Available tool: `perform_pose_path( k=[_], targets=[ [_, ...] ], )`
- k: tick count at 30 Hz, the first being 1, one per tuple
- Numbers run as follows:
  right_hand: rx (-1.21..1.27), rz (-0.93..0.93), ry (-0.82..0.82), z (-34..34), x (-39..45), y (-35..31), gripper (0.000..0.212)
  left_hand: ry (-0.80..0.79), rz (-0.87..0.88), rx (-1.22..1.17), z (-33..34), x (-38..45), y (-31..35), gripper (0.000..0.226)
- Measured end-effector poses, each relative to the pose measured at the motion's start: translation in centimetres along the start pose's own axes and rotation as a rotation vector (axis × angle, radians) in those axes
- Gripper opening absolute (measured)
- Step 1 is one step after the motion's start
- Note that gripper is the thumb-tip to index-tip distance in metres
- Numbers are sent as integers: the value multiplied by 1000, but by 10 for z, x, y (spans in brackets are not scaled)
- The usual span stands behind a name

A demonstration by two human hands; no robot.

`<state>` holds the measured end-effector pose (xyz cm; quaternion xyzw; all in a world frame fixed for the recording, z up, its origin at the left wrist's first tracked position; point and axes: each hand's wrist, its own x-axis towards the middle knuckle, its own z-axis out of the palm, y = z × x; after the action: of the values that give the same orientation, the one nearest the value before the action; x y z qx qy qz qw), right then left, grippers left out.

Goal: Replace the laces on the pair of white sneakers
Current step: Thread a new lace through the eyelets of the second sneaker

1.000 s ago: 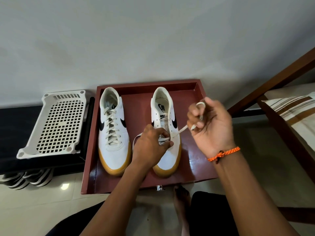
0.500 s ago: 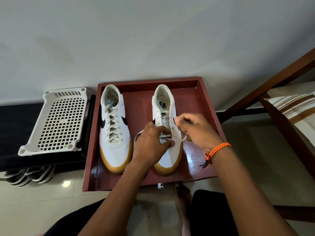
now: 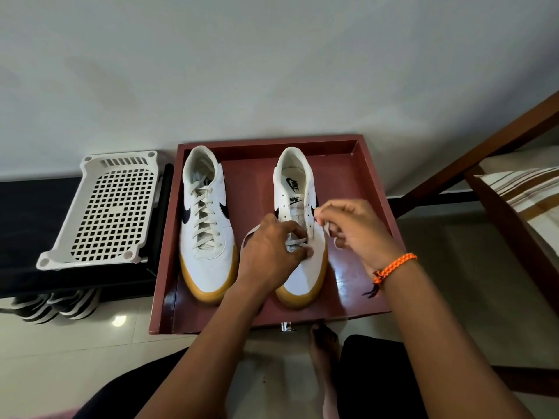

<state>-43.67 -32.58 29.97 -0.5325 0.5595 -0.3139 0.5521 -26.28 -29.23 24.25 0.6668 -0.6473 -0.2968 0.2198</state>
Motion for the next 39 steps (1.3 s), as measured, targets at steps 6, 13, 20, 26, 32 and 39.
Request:
perform_pose_path(
  k=[6, 13, 20, 26, 32, 39],
  targets=[
    [650, -110, -19, -7, -7, -16, 31, 13, 4, 3, 1, 0, -1, 32],
    [1027, -183, -146, -19, -10, -19, 25, 5, -3, 14, 0, -1, 1, 32],
    [-597, 78, 348, -22, 6, 27, 24, 109, 69, 47, 0, -2, 0, 80],
    [-748, 118, 275, -11, -1, 26, 13, -3, -28, 94, -12, 3, -14, 66],
    [-724, -154, 319, 3, 6, 22, 16, -75, -103, 0, -17, 5, -27, 40],
    [-616, -288, 42, 36, -1, 25, 14, 40, -50, -152, -20, 14, -23, 36]
  ],
)
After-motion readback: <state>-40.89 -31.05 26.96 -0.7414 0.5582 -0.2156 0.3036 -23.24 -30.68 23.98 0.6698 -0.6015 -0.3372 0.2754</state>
